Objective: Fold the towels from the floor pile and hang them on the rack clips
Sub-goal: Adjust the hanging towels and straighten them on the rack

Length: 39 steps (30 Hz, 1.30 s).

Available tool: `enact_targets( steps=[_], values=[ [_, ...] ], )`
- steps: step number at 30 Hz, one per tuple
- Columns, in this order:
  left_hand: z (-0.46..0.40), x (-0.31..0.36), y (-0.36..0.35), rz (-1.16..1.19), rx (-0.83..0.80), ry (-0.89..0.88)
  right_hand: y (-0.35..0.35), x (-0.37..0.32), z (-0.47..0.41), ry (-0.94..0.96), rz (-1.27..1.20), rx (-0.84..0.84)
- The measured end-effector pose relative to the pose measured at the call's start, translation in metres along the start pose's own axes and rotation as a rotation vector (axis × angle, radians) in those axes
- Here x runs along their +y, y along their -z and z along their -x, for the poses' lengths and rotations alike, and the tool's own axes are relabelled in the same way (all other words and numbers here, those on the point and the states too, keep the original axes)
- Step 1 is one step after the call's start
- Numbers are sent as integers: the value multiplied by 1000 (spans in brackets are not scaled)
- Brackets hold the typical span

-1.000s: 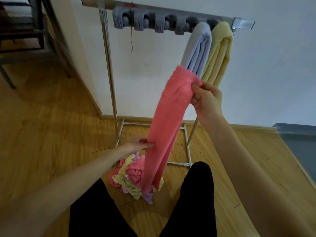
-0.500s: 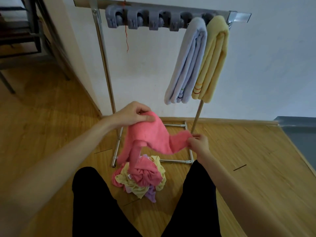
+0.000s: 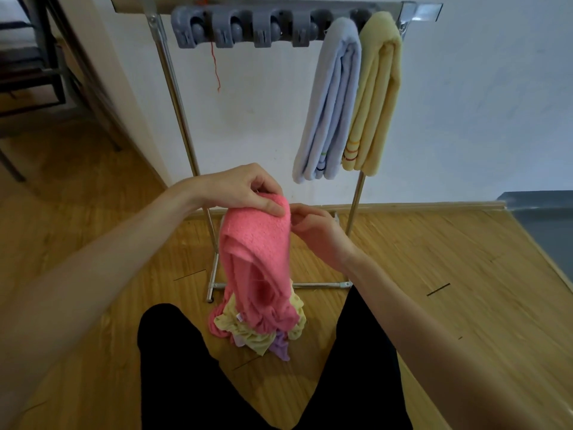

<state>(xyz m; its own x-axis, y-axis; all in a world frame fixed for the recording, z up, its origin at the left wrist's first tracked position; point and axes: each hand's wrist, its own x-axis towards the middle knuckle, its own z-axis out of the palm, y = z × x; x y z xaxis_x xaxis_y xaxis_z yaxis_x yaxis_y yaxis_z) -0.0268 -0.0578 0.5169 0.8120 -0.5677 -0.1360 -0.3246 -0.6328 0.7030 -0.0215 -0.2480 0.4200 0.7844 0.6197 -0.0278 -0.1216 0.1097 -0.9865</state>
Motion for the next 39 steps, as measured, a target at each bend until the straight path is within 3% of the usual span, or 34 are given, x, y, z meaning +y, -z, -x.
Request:
enact_targets(
  steps=[10, 17, 21, 27, 30, 33, 39],
  values=[
    [20, -30, -4, 156, 34, 150, 29, -31, 4, 40, 297, -108],
    [27, -41, 26, 345, 129, 180, 66, -54, -7, 10, 290, 113],
    [17, -22, 57, 140, 115, 108, 69, -94, -18, 112, 481, -86],
    [-17, 6, 105, -381, 126, 130, 54, -158, -51, 176, 1116, -288],
    [-34, 17, 127, -540, 166, 152, 53, -177, -72, 138, 1237, -176],
    [-51, 25, 145, -677, 257, 149, 51, -191, -92, 201, 1278, 63],
    [-92, 22, 172, -791, 623, 23, 47, -201, -134, 354, 1228, 399]
  ],
)
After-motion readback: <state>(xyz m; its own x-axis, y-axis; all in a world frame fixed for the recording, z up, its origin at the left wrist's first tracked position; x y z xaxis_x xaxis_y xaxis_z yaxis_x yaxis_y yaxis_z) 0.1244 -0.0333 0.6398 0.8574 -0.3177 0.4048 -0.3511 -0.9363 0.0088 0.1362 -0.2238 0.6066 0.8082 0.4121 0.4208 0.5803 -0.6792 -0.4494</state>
